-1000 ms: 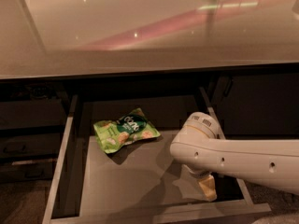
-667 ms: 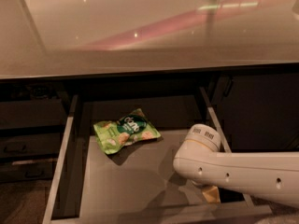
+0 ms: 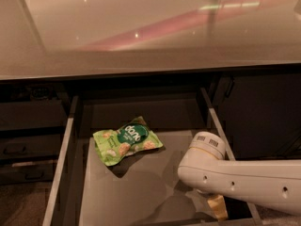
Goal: Open top drawer
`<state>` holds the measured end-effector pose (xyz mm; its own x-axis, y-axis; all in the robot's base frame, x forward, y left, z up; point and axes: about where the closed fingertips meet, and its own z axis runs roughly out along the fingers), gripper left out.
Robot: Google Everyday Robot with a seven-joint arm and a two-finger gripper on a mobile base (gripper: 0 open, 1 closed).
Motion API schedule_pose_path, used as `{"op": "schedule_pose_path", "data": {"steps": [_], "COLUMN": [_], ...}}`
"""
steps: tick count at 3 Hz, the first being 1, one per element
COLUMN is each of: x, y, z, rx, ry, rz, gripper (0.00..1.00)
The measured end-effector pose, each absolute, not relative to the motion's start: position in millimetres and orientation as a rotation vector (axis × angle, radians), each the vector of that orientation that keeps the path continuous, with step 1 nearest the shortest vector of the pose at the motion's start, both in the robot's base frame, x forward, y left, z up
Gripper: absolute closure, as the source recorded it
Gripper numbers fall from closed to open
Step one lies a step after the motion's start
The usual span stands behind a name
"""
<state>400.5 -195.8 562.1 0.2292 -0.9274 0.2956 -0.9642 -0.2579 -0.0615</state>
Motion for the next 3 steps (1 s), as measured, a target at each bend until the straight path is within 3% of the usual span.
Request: {"op": "schedule_pose_path", "data": {"steps": [1, 3], "x": [400.6, 415.5], "y": [-195.7, -166.8], "z": [566.3, 686.8], "rx": [2.354, 2.401], "ry": [-1.825, -1.901], "rz": [0.414, 0.646], "gripper": [0.0, 0.0]}}
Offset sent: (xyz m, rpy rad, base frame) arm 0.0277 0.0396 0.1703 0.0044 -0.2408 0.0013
